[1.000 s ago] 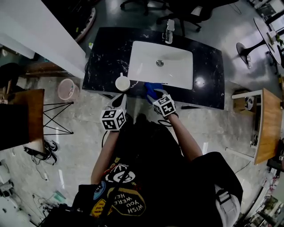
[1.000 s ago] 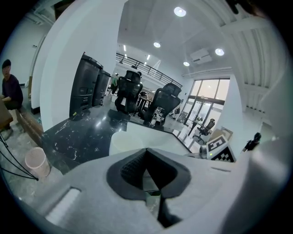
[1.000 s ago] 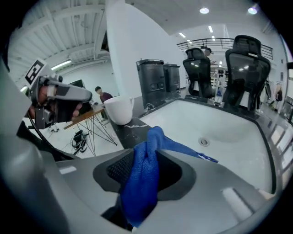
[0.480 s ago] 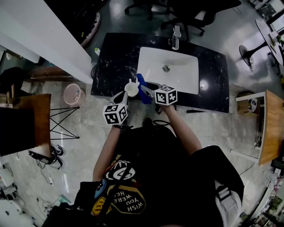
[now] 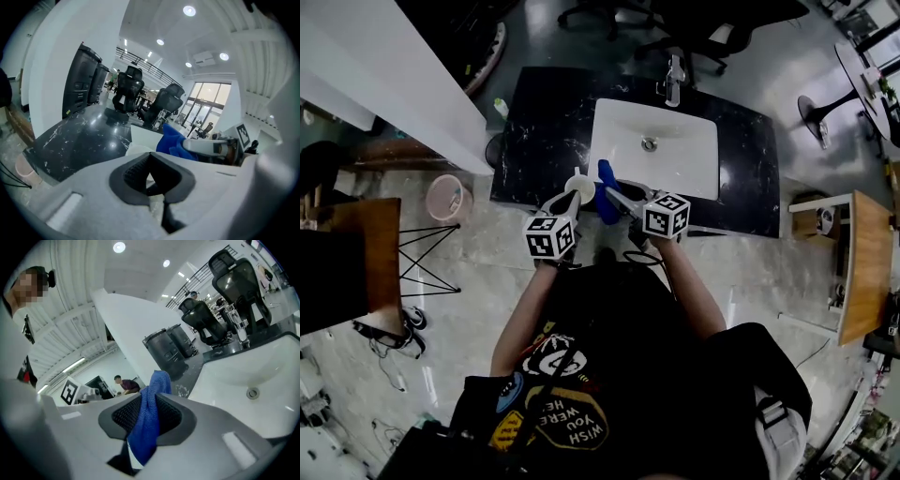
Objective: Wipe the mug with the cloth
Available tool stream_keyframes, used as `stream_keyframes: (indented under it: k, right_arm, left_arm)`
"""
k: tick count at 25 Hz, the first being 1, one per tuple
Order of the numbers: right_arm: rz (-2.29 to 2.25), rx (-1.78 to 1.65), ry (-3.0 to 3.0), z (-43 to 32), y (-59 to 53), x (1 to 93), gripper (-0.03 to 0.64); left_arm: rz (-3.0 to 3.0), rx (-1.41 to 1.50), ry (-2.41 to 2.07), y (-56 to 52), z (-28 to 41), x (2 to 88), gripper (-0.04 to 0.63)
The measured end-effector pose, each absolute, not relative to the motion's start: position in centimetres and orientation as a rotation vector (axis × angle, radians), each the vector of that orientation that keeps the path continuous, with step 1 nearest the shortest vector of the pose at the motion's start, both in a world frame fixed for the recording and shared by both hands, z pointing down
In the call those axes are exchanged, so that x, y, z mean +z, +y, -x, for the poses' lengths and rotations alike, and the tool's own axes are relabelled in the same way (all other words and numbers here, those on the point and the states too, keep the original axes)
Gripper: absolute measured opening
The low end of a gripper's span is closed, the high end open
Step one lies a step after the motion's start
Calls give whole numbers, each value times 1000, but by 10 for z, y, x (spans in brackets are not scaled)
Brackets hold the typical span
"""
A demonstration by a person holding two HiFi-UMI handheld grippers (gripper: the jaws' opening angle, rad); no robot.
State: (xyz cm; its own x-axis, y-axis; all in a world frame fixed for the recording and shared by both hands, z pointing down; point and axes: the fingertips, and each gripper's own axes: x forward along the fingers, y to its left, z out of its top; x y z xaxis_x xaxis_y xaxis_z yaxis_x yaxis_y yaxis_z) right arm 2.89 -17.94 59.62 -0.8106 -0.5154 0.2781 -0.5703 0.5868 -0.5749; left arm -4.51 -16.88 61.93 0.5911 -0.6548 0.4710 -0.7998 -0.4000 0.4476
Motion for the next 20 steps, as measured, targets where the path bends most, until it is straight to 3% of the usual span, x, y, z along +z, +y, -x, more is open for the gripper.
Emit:
stream_keyframes:
  k: [4, 10, 20]
  right_arm:
    - [-935, 982, -2644, -25, -192, 604, 91]
    - [-630, 925, -2624, 1, -114, 626, 91]
    - [-889, 972, -2697, -26, -182, 603, 89]
  left_arm:
    - [-2092, 218, -1178, -169, 62, 627, 3]
    - [-2116, 208, -1146, -166, 48, 626, 3]
    - [-2058, 187, -1267, -158, 65, 624, 3]
